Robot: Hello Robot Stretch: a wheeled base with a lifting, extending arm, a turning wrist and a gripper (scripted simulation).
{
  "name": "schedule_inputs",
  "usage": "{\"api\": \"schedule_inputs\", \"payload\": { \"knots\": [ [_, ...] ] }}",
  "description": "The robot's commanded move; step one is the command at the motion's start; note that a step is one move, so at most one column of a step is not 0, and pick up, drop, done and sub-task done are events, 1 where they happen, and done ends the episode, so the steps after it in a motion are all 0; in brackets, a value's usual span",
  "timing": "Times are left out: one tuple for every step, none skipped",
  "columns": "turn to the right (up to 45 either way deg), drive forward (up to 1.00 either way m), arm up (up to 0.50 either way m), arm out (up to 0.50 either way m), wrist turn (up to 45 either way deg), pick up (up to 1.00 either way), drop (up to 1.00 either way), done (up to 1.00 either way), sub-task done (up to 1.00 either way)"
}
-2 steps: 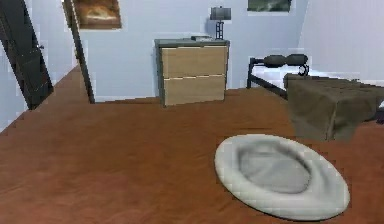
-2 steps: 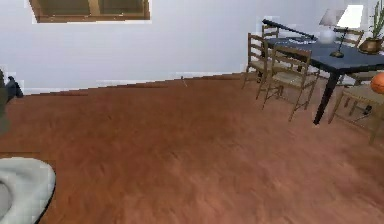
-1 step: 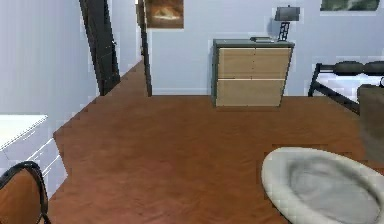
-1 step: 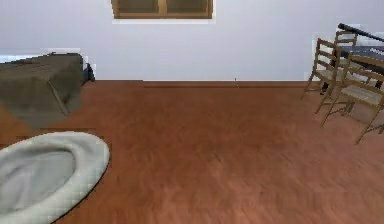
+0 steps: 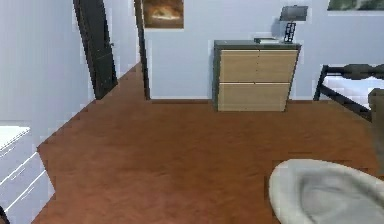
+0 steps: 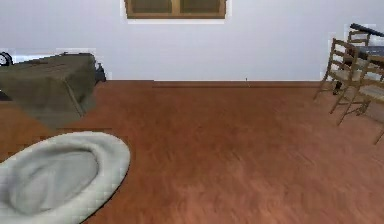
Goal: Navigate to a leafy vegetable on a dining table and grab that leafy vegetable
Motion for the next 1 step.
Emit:
{"api": "schedule_inputs", "payload": {
  "knots": [
    [-6.0, 0.0, 0.0, 0.0, 0.0, 0.0, 0.0, 0.0, 0.0]
  ]
}}
